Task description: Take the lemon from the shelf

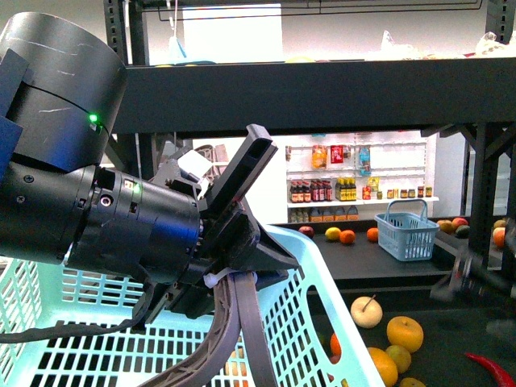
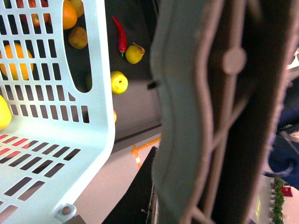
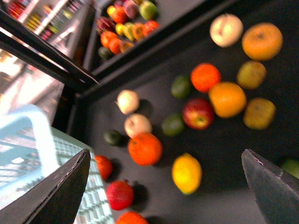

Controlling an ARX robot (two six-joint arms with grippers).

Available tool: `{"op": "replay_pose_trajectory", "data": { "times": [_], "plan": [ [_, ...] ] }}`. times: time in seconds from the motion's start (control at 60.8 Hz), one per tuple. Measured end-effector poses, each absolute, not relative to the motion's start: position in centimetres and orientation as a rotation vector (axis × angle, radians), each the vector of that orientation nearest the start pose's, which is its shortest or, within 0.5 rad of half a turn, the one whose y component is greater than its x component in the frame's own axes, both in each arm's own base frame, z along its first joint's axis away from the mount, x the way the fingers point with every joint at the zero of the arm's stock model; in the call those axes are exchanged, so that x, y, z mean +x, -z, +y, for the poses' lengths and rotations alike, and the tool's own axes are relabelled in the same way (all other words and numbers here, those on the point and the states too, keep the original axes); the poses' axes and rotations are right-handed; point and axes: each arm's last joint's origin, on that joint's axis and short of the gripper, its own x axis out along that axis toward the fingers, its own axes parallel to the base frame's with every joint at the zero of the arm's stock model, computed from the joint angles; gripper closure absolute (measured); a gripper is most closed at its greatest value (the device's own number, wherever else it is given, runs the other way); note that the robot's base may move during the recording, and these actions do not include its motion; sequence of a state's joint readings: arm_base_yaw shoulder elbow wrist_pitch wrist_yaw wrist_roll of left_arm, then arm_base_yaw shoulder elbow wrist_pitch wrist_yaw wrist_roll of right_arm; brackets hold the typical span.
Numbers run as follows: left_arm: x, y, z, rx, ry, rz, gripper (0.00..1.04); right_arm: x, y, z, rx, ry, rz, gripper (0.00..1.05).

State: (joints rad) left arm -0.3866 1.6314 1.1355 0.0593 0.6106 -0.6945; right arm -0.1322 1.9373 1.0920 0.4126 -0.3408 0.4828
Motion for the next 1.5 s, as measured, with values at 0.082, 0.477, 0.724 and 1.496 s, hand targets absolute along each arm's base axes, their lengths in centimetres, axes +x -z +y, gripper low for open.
{"op": "replay_pose_trajectory", "data": {
  "times": [0.082,0.477,0.724,1.496],
  "plan": [
    [33.0,-26.5,-15.3,-0.675,0.787,0.776,0.93,41.3,-12.1,-3.5,0.544,-0.086,0.578,0.07],
    [33.0,-26.5,-15.3,-0.675,0.786,0.776,0.93,48.9,-3.2,2.9,0.481,-0.070,0.761,0.07],
    [33.0,-26.5,-15.3,-0.675,0.785,0.776,0.93,51.2,0.6,6.0,0.422,-0.059,0.797,0.07],
    [33.0,-26.5,-15.3,-0.675,0.786,0.776,0.93,53.7,5.0,10.5,0.316,-0.056,0.829,0.07]
  ]
}}
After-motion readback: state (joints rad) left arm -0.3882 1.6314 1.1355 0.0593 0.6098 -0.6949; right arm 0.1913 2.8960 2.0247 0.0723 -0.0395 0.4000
